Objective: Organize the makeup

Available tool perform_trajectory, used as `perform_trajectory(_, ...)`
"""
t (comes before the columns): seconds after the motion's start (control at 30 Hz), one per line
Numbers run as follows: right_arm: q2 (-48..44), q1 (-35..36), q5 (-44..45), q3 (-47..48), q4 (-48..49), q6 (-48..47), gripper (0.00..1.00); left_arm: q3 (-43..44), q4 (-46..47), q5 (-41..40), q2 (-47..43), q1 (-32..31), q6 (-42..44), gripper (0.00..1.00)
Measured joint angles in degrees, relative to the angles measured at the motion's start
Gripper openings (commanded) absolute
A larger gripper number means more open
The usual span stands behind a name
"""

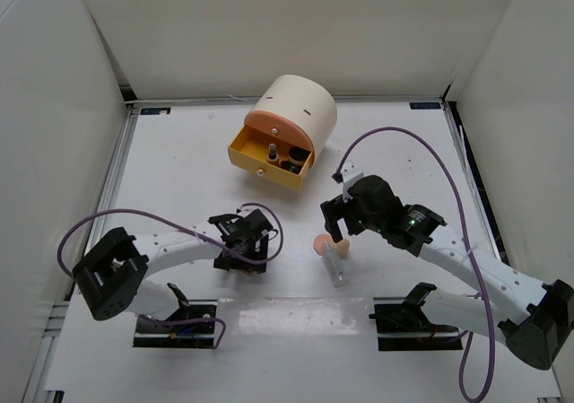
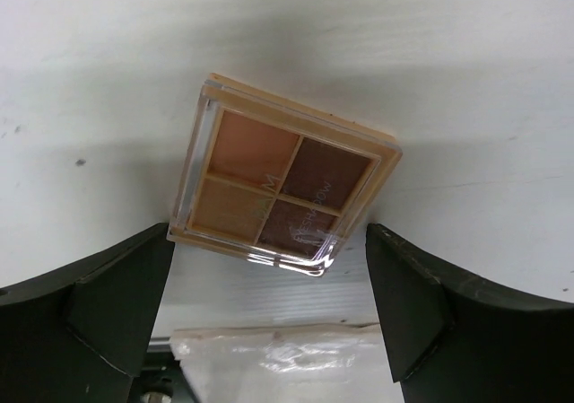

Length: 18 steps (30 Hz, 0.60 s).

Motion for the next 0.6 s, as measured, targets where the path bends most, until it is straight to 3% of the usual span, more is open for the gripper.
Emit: perform_trajectory(0.6,-1.11,0.02,0.52,-0.92,1.09,-0.13,0.99,3.76,5.99,-5.01,4.5,-1.92,6.69,0.98)
